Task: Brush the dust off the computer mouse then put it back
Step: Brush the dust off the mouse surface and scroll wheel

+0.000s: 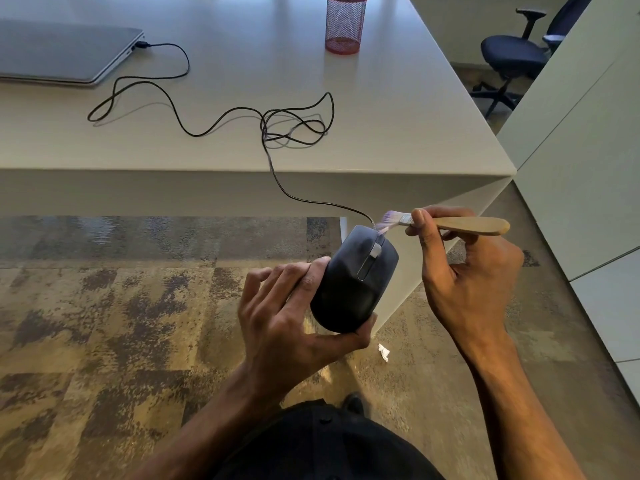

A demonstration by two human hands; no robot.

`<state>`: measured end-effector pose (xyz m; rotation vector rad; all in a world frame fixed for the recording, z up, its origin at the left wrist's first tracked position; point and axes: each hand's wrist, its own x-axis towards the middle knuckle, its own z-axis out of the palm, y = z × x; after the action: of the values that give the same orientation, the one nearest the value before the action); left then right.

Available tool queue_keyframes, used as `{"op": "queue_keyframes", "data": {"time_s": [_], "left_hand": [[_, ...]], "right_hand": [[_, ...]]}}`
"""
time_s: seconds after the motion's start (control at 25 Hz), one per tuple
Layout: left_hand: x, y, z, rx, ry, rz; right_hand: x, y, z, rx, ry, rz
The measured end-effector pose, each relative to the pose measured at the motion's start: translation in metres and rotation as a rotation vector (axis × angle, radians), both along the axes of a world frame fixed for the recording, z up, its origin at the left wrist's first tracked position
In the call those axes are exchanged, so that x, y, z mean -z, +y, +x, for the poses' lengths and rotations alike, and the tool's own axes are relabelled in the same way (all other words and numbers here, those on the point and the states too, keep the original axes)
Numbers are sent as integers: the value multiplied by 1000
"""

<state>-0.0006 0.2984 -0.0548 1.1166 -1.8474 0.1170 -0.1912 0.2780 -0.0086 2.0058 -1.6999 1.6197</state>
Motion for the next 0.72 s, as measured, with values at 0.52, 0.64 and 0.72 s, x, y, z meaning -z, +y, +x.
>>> {"op": "queue_keyframes", "data": {"time_s": [0.52, 0.64, 0.72], "left_hand": [[4, -5, 1, -23, 50, 80], [3, -6, 0, -21, 48, 62], [3, -6, 0, -25, 34, 50]], "right_hand": [[-6, 24, 8, -219, -241, 4], [-7, 25, 11, -191, -254, 5], [-6, 27, 13, -199, -250, 10]]}}
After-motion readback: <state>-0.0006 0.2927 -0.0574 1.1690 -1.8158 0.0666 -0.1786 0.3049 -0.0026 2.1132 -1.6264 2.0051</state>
